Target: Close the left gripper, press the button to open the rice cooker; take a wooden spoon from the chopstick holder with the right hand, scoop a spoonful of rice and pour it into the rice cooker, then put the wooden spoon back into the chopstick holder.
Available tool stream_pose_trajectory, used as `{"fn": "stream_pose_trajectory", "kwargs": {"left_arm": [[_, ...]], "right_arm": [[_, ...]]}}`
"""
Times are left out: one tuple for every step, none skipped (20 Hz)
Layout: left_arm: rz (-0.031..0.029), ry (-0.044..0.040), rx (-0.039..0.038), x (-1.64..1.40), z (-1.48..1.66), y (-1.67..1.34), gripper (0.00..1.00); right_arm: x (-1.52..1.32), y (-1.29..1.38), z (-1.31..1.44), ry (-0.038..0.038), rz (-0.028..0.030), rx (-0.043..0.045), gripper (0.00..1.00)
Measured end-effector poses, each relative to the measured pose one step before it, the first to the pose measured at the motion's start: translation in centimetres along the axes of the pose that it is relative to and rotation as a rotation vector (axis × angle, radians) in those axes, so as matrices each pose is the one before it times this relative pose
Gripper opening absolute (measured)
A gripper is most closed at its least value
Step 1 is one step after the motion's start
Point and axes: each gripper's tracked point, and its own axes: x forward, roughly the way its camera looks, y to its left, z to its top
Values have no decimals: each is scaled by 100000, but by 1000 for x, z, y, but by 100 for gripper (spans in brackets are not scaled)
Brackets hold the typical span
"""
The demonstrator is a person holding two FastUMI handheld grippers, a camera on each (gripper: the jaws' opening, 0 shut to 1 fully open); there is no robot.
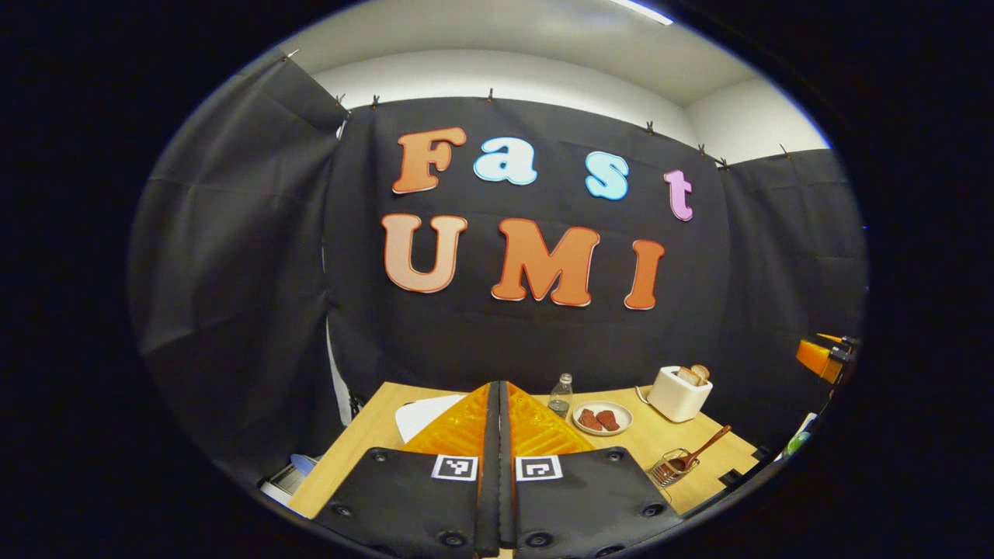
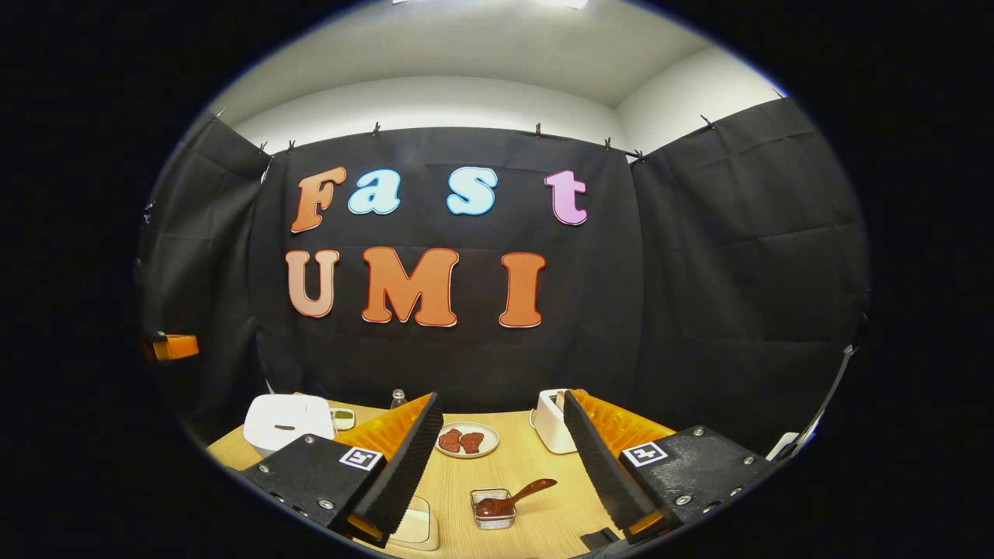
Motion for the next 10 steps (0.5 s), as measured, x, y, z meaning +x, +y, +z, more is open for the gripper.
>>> {"fn": "stream_pose_trajectory", "kwargs": {"left_arm": [[-3151, 2879, -2300, 1332, -1167, -794, 4], [-1328, 2219, -1004, 1311, -497, -156, 4], [-256, 2015, -307, 1355, -710, 160, 4], [-9, 2304, -513, 1418, -795, 195, 4], [-60, 2824, -464, 1295, -984, 229, 4], [-213, 2768, -393, 1262, -960, 188, 4], [560, 2370, 202, 1388, -1050, 465, 5], [960, 3371, 822, 1130, -1096, 428, 4], [475, 2782, 352, 1296, -1209, 261, 4], [399, 3121, 57, 844, -1370, 201, 4]], "right_arm": [[-34, -246, -156, 536, -422, -103, 96], [58, -86, -163, 518, -199, -349, 96], [54, -292, -210, 488, -645, -615, 96], [75, -471, -222, 560, -923, -738, 96], [45, -348, -125, 563, -907, -553, 97], [-6, -436, -94, 469, -934, -252, 97], [44, -394, -143, 530, -925, -73, 96], [36, -511, -152, 331, -1029, -64, 96], [8, -479, -147, 791, -1070, -239, 96], [51, -461, -338, 838, -1089, -373, 97]]}}
